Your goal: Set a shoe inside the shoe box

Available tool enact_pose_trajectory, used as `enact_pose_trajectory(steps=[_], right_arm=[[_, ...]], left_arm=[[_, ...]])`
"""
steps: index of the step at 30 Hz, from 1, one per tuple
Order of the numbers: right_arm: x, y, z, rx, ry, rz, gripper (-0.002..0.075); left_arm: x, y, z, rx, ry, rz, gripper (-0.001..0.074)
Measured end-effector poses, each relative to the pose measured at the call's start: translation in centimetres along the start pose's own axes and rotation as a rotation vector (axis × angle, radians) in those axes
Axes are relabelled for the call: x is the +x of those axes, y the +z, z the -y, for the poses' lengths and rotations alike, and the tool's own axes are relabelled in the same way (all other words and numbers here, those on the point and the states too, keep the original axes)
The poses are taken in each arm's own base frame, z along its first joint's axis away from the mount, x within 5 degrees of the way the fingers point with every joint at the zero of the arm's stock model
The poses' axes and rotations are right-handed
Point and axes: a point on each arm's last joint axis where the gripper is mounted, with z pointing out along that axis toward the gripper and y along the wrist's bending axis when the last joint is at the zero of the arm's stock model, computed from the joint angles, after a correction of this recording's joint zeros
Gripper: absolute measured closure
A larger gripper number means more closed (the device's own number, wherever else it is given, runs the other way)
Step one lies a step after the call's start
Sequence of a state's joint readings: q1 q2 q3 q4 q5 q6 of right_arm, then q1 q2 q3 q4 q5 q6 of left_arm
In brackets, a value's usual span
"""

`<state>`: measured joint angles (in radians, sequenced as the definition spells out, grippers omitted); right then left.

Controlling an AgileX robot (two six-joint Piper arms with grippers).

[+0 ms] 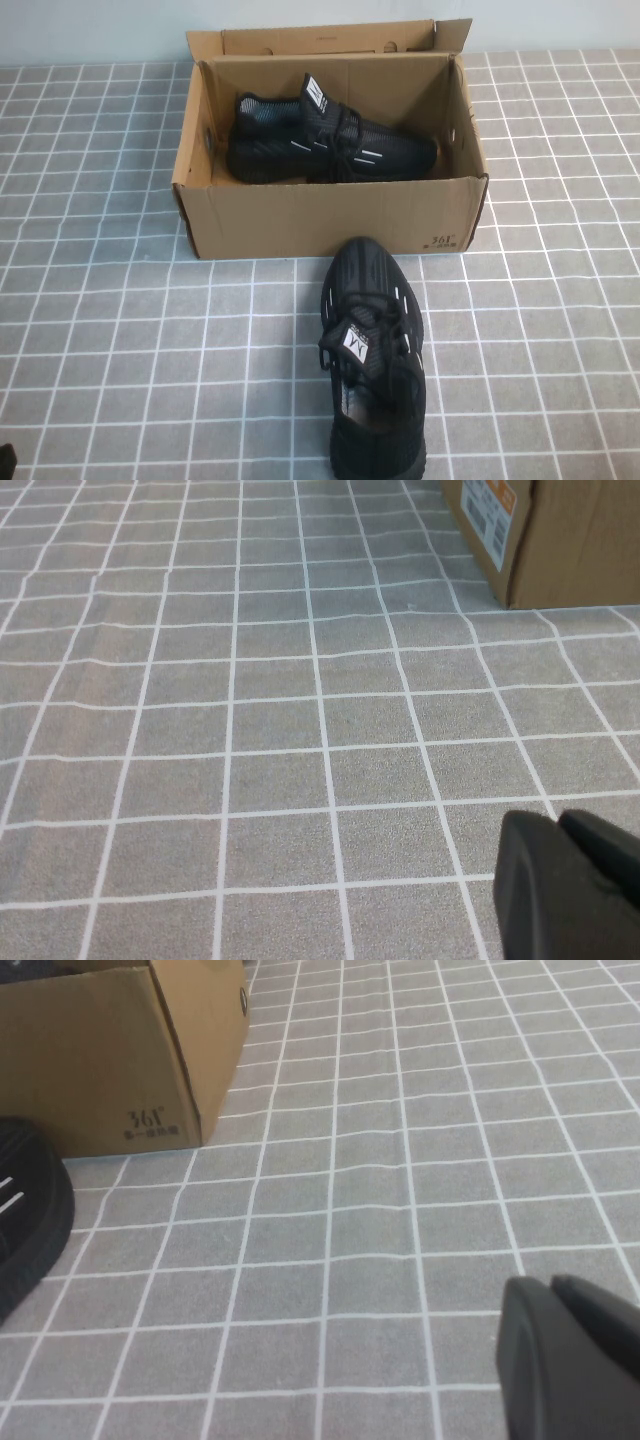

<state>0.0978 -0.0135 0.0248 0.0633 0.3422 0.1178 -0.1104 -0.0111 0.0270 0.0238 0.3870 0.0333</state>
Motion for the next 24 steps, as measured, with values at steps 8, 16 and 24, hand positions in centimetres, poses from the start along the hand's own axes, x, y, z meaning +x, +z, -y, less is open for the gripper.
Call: enact_pose_trajectory(steps=[8,16,24], right_arm=[[-0.2,0.0,0.0,-0.004,0.004,0.022,0.0742],[-1.2,-0.1,-0.6,-0.082,0.243,0.126,0.0742],[-2.9,-0.5,-0.4,-0.133,0.536,0.310,0.0742]], left_arm=[[0.0,0.0,0.0,0.000,0.000,0.000,0.0736],[0.0,0.0,0.0,0.000,0.000,0.000,0.0736],[0.0,0.0,0.0,0.000,0.000,0.000,0.0736]])
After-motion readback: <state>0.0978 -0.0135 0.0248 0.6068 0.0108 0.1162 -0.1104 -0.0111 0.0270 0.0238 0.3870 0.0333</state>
